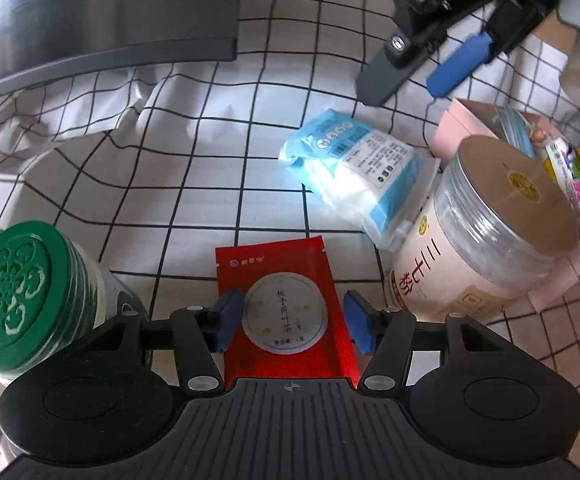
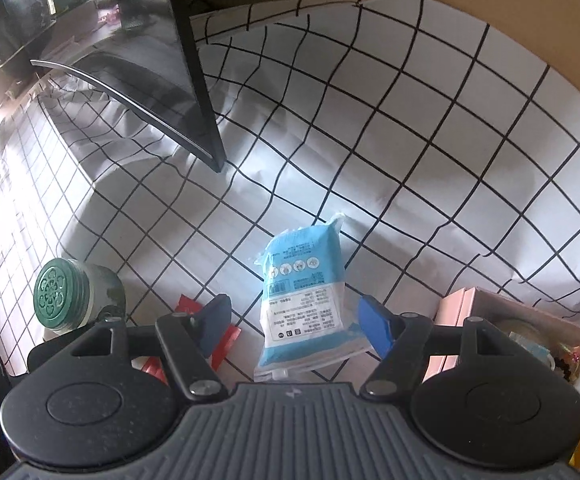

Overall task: Organize soft objects
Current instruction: 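Position the right tool around the blue wipe pack while the left tool hovers over the red sachet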

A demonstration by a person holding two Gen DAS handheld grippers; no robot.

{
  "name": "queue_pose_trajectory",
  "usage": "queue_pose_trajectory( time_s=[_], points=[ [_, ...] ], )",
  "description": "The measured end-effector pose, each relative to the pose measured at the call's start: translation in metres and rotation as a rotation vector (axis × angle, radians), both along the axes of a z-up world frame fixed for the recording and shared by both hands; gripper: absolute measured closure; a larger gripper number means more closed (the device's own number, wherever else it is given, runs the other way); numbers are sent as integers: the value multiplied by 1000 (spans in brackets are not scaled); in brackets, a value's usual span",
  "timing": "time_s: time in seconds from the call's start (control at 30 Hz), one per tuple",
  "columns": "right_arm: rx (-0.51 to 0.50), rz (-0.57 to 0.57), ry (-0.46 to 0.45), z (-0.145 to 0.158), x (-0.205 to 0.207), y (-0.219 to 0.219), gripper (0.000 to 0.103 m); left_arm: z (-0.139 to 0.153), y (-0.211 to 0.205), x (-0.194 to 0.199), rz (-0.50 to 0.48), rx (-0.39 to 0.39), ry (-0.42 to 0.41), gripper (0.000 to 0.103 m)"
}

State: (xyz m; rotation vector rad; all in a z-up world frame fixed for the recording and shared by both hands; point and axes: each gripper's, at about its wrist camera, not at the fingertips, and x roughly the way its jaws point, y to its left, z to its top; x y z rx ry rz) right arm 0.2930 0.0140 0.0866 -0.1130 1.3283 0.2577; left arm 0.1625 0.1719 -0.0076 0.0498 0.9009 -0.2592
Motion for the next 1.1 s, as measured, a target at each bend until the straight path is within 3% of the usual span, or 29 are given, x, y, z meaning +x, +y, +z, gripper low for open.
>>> queue_pose_trajectory(
  time_s=[0.1,0.3,0.63,0.73,0.87,1.03,1.1],
  points=[
    [-6,-7,-7,-1,0,-2,32,0,-1,1,34,-14,6,43],
    [14,3,-24,3,-2,-4,32,1,-11,-13,-6,84,41,42],
    [43,9,-33,10,-11,-3,32,7,-5,-36,32,68,119,42],
    [38,22,-33,11,-11,-2,32,11,-5,-44,34,40,145,52],
    [15,36,-9,8,-5,-1,32,19,-8,-40,1,69,65,56],
    [21,38,52,-1,3,-2,32,8,-8,-22,-3,78,88,55],
    [2,50,55,-4,6,0,32,5,-10,-19,-21,86,94,46]
  ],
)
